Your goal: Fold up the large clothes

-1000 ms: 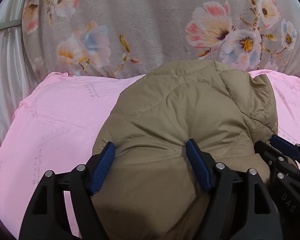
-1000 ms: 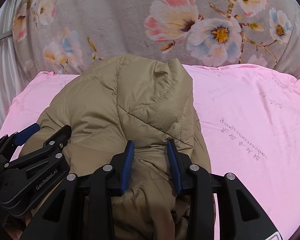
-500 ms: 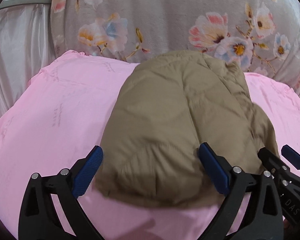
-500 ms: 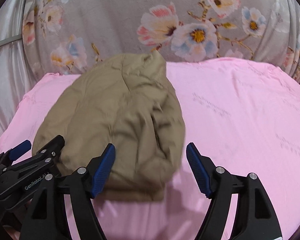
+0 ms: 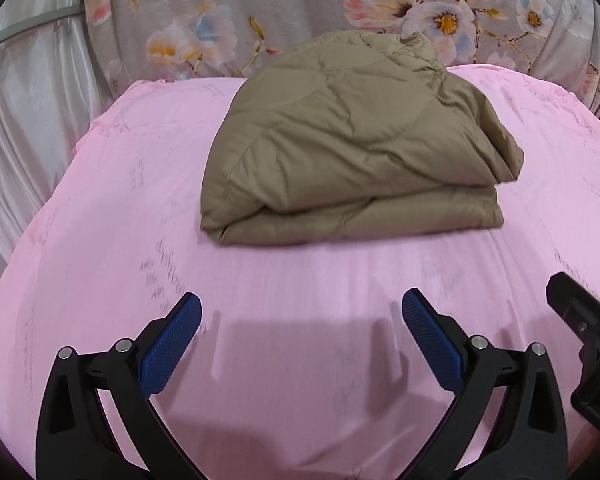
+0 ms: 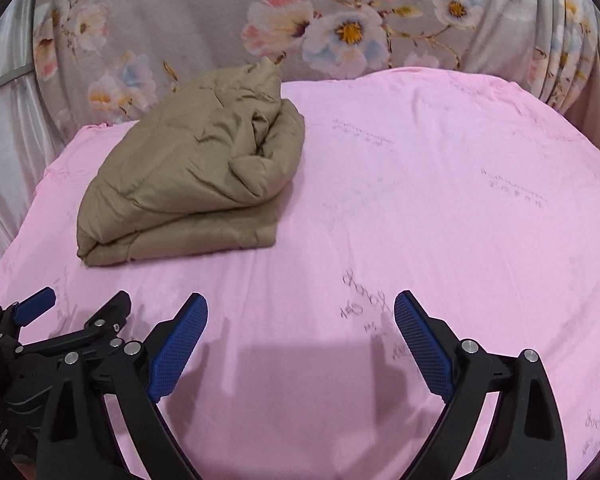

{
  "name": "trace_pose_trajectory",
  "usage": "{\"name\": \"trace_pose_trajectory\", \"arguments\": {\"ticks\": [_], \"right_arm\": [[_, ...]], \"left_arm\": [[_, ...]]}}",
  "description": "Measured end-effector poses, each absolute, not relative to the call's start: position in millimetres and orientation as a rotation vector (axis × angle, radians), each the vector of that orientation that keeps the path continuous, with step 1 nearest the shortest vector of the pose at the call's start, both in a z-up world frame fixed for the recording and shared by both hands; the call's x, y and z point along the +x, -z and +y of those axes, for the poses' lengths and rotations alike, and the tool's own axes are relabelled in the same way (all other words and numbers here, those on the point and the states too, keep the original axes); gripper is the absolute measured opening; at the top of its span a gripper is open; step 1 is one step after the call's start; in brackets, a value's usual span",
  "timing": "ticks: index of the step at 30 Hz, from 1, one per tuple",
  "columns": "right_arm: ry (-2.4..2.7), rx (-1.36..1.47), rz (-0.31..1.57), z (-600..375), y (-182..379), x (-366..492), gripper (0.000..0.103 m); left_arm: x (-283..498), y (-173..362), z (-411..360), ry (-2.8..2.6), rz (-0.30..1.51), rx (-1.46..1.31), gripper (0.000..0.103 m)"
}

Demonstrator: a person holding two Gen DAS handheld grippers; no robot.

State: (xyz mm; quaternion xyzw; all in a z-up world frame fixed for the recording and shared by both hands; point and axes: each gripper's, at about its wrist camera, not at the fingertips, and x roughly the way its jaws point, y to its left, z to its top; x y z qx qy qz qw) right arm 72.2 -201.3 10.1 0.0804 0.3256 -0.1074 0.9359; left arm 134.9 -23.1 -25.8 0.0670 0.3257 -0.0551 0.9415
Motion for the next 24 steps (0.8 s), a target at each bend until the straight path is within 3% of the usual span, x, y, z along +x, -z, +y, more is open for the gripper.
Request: {"name": "trace_pose_trajectory", "arguments": {"ticks": [9,24], "right_arm": [[0.251,-0.031,0.707,-168.5,-5.0,67.0,0.092],[0.222,-0.022,0.718,-170.9,-3.3,67.2,0.092]], "left_arm": [[108.1,31.2,-3.4,0.031,0.687,0.055,0.098],[112.2,32.4,3.2,0.035,0.698,0.038,0.098]]}}
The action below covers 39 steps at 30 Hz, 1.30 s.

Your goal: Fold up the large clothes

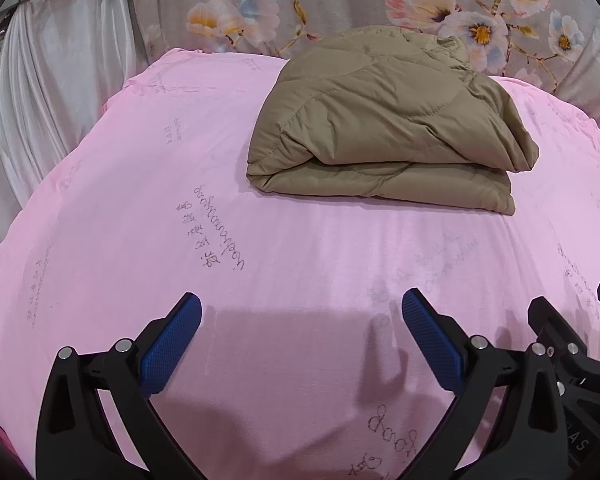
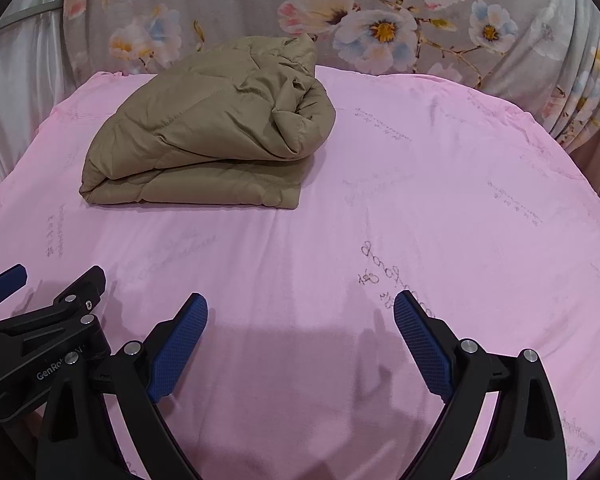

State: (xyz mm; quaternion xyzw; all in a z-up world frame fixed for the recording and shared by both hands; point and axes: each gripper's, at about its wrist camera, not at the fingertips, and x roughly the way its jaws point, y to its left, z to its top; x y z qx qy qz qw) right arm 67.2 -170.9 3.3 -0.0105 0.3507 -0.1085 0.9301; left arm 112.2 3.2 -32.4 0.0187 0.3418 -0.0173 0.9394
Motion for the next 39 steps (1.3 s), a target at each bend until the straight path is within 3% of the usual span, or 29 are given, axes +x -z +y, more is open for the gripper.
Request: {"name": "trace_pose_trajectory", "arguments": {"ticks": [39], "right_arm": [[0.221,-0.019,0.708,-172.4,-3.9,65.3,0.092]], "left_arm": [[109.8,30.2,4.5,0.033,0.683,0.046,0.098]]}}
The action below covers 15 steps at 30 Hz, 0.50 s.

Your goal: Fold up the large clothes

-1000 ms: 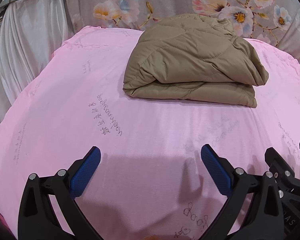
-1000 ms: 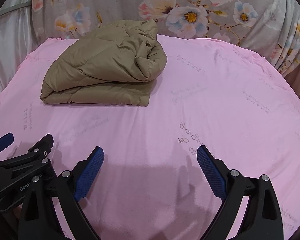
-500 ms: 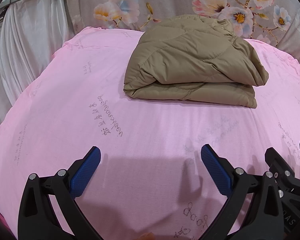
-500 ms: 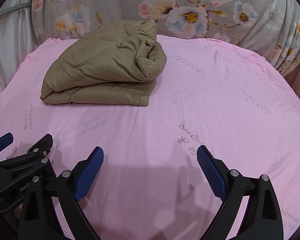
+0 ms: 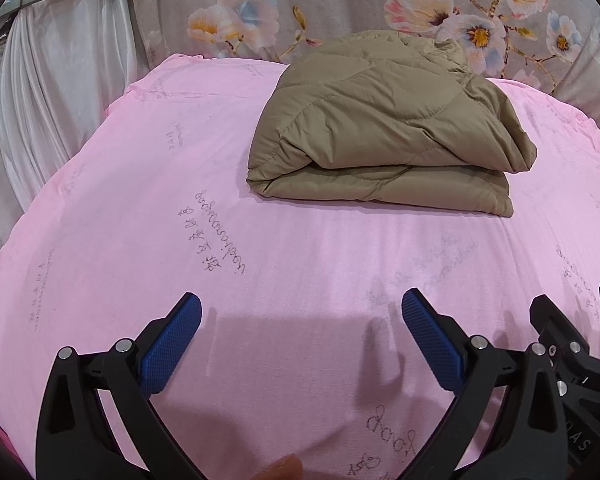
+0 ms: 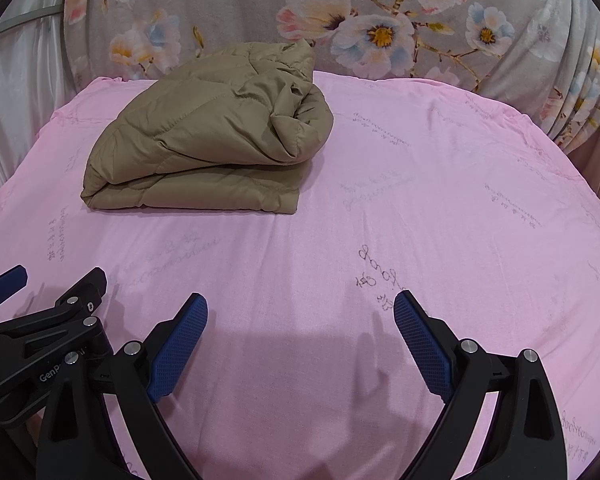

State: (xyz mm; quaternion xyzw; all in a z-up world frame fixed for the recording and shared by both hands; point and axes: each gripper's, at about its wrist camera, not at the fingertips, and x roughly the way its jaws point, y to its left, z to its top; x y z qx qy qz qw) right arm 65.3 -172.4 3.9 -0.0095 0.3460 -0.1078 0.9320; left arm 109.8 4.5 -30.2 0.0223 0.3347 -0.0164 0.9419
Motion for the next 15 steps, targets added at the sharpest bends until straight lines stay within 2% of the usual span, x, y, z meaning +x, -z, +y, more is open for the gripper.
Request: {"name": "trace_pose_trajectory", "arguments": {"ticks": [15], "right_arm": [[0.222,-0.020,0.708,-172.5,-3.6,65.5,0.092]], "left_arm": [[111.1,31.0,5.1,0.035,0.681,0.049,0.098]]}}
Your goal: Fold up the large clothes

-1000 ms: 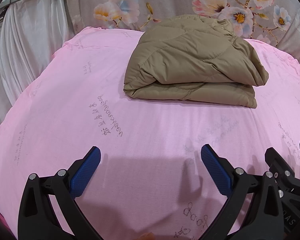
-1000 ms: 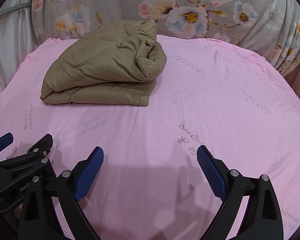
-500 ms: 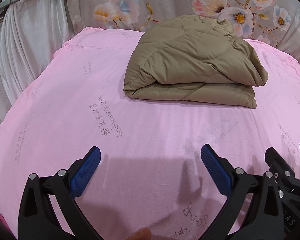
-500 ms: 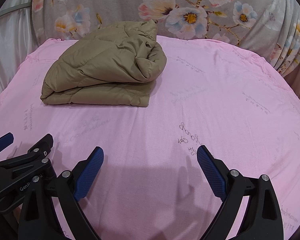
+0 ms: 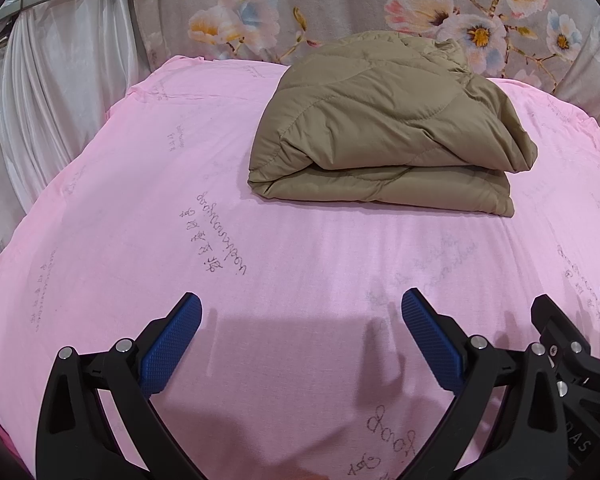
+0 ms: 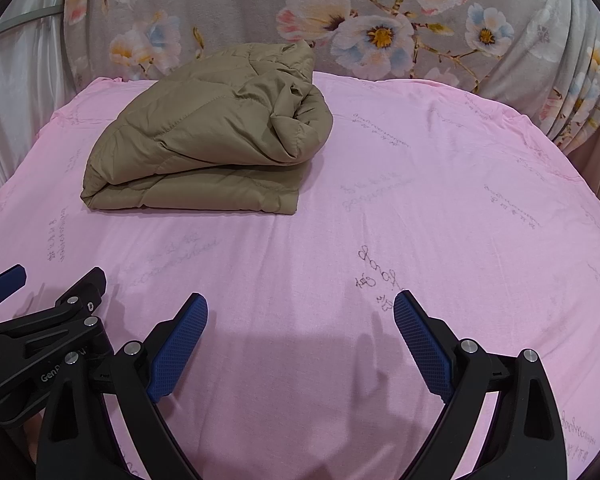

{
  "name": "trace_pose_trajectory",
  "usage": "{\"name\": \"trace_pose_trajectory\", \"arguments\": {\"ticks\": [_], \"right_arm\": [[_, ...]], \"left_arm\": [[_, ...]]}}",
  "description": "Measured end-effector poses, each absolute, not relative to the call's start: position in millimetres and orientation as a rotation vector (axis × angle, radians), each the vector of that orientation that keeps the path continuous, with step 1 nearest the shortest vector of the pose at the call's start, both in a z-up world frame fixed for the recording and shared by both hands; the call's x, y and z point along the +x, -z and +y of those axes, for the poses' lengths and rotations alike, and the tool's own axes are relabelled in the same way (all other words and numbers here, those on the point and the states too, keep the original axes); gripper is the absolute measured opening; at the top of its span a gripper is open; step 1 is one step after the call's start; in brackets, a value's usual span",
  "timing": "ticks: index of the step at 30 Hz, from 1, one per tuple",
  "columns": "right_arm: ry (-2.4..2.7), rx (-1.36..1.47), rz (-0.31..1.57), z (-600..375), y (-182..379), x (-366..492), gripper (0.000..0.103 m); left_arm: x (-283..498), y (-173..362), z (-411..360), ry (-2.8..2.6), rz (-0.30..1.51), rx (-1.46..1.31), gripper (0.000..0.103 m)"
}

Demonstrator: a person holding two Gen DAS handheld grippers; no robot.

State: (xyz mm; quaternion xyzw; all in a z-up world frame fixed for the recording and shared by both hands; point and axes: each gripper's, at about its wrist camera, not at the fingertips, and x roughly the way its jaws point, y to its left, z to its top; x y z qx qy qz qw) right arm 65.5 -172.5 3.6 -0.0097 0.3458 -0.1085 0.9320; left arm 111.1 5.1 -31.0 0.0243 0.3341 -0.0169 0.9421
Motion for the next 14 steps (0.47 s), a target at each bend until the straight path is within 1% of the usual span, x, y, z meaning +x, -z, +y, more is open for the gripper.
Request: {"name": "trace_pose_trajectory", "arguments": {"ticks": [5,11,14], "right_arm": [[0.221,-0.019,0.707,-172.5,-3.5,65.3,0.092],[0.220,-0.017,0.704,-172.9,-4.6,65.4,0.092],[0.221,-0.018,0.705,-172.7,-4.4,65.4,0.092]], "left_arm": [[111.6,31.9,5.1,0.043,0.688,0.042,0.098],[109.4,31.0,1.8,0.046,0.675,0.049,0.094],[109.3,31.1,1.3,0.047,0.674,0.049,0.094]]}}
